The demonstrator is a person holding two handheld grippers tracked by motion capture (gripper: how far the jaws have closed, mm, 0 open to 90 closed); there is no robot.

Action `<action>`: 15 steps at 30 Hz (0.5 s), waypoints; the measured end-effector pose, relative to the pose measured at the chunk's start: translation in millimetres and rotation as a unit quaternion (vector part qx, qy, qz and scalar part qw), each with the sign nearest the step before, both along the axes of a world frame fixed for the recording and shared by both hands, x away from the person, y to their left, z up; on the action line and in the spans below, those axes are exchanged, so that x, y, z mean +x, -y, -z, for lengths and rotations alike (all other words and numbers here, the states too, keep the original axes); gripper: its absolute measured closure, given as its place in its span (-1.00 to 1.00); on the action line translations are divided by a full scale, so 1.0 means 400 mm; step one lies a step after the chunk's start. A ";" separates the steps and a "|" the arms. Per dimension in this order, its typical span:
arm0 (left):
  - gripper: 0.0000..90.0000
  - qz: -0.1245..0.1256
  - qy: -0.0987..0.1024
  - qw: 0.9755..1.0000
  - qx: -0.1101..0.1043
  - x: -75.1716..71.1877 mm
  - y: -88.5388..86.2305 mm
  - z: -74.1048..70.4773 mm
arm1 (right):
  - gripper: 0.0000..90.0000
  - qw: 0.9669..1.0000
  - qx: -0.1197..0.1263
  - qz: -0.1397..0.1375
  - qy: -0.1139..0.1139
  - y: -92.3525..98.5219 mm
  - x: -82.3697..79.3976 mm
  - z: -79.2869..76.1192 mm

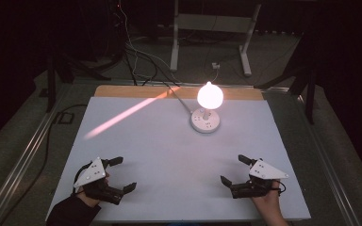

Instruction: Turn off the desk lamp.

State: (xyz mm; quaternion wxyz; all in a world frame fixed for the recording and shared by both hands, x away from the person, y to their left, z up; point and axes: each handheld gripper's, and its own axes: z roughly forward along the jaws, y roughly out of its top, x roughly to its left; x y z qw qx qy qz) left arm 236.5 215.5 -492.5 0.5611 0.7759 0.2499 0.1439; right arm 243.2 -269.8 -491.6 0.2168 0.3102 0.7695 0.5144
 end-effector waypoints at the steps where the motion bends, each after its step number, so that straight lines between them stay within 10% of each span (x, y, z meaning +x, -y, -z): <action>1: -0.99 -0.001 0.000 1.000 0.001 0.000 0.000 -0.001 | -1.00 1.000 -0.005 0.000 -0.001 0.001 0.001 0.001; 15: -0.99 -0.004 0.010 1.000 -0.004 -0.002 -0.003 -0.005 | -1.00 1.000 -0.010 -0.002 -0.001 0.002 0.006 0.000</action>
